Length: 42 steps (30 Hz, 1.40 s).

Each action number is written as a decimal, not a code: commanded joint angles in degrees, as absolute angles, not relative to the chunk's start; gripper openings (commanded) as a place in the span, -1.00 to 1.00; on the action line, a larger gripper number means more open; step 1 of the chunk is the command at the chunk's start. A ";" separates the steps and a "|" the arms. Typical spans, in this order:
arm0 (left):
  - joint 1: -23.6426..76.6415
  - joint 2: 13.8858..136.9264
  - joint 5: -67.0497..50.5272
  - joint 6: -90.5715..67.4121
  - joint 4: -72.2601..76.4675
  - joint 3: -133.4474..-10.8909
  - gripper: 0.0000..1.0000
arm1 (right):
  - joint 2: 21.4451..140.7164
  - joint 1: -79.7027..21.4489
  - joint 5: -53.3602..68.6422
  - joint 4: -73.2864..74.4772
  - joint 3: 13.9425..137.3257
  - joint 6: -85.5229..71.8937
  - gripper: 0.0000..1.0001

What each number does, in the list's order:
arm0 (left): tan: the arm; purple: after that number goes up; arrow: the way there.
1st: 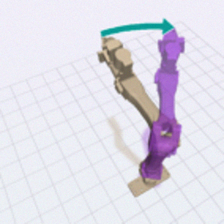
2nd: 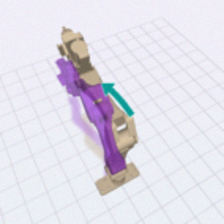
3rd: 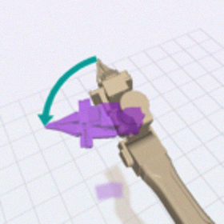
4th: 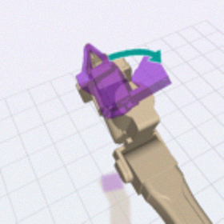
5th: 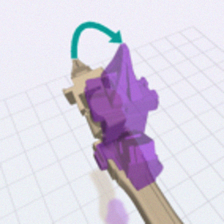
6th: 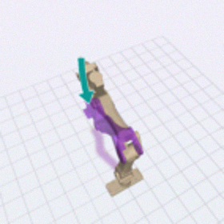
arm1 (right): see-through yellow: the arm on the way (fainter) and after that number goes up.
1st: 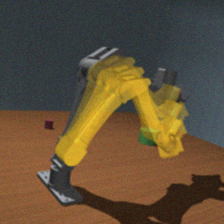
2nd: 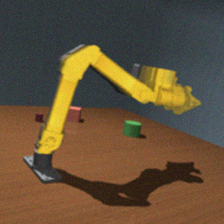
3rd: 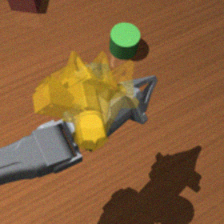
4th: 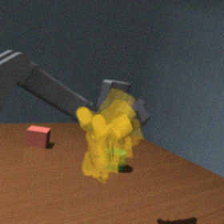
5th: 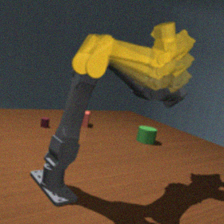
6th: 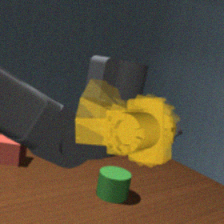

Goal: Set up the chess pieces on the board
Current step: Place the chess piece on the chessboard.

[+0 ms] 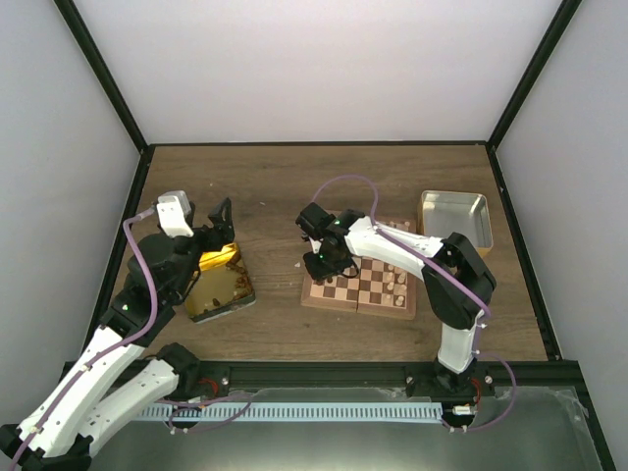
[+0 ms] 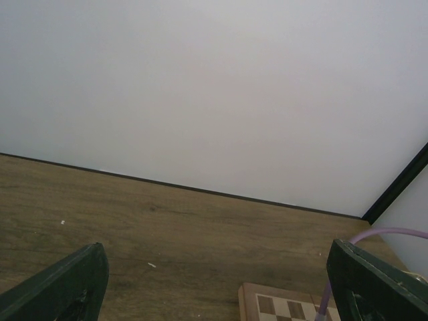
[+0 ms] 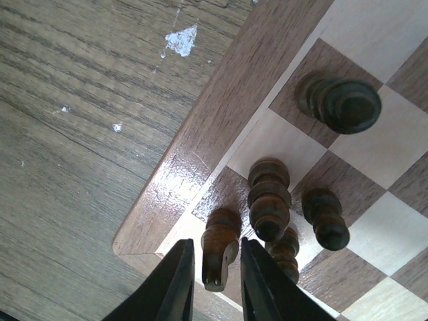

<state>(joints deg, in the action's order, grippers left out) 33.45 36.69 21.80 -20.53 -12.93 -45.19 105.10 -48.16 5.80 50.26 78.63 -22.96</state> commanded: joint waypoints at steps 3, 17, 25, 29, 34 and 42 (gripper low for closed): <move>33.31 36.64 21.63 -19.82 -12.09 -44.84 0.83 | 104.27 -48.60 7.11 49.77 77.53 -22.77 -0.55; 33.30 36.88 21.57 -19.78 -12.13 -44.86 0.83 | 105.54 -48.59 6.06 48.07 77.04 -22.48 -0.79; 33.31 36.96 21.77 -19.68 -12.22 -44.90 0.83 | 105.67 -48.60 3.62 47.57 76.15 -22.96 -0.81; 33.31 37.05 21.64 -19.71 -12.17 -44.86 0.83 | 105.48 -48.59 2.21 48.33 76.28 -23.11 -0.80; 33.31 37.18 21.57 -19.76 -12.22 -44.90 0.83 | 104.87 -48.60 3.12 49.11 76.94 -22.98 -0.78; 33.31 37.32 21.44 -19.84 -12.13 -44.91 0.83 | 104.06 -48.60 4.81 50.50 78.15 -22.72 -0.81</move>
<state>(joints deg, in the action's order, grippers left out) 33.45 37.34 21.76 -20.51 -12.95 -45.19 105.06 -48.21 4.84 47.81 76.95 -22.98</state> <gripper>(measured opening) 0.915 0.105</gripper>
